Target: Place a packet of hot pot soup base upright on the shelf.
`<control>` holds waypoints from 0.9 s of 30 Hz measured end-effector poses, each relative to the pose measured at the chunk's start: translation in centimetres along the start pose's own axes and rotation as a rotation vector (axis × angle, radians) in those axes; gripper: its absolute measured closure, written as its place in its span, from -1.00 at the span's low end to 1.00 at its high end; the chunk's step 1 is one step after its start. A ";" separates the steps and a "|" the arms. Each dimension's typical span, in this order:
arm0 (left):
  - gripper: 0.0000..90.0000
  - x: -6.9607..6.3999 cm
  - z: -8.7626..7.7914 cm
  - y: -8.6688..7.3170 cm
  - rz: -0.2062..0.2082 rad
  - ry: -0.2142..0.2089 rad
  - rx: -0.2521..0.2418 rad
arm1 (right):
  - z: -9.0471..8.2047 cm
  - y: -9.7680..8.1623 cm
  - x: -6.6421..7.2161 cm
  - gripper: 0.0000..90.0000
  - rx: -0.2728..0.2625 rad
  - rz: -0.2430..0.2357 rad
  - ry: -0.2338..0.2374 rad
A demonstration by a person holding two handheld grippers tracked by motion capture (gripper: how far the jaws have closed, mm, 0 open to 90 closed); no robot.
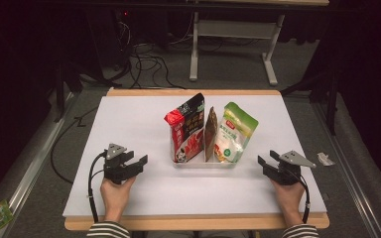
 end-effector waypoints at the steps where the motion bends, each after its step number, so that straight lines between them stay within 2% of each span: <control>1: -0.08 0.1 0.1 -0.1 -0.003 0.004 0.001 | 0.0 0.0 0.0 -0.02 0.000 0.000 0.000; 15: -0.14 1.2 0.9 -1.5 0.017 0.047 -0.014 | 0.0 0.0 0.0 -0.02 -0.003 -0.002 0.001; 18: -0.17 1.2 1.4 -1.8 0.053 0.052 -0.016 | 0.0 0.0 0.0 -0.02 -0.001 0.000 0.000; 20: -0.18 1.2 1.5 -1.9 0.059 0.054 -0.015 | 0.0 0.0 0.0 -0.02 0.000 -0.005 0.000; 27: -0.20 1.3 2.5 -2.5 0.056 0.065 -0.029 | 0.0 0.0 0.0 -0.02 -0.001 -0.006 0.000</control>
Point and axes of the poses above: each handheld gripper's, and its own axes: z roughly forward along the jaws, y roughly out of its top, x roughly to its left, the point moved 4 cm from there along z, roughly forward along the jaws, and after that the axes turned 8 degrees about -z, right-handed, at the moved point
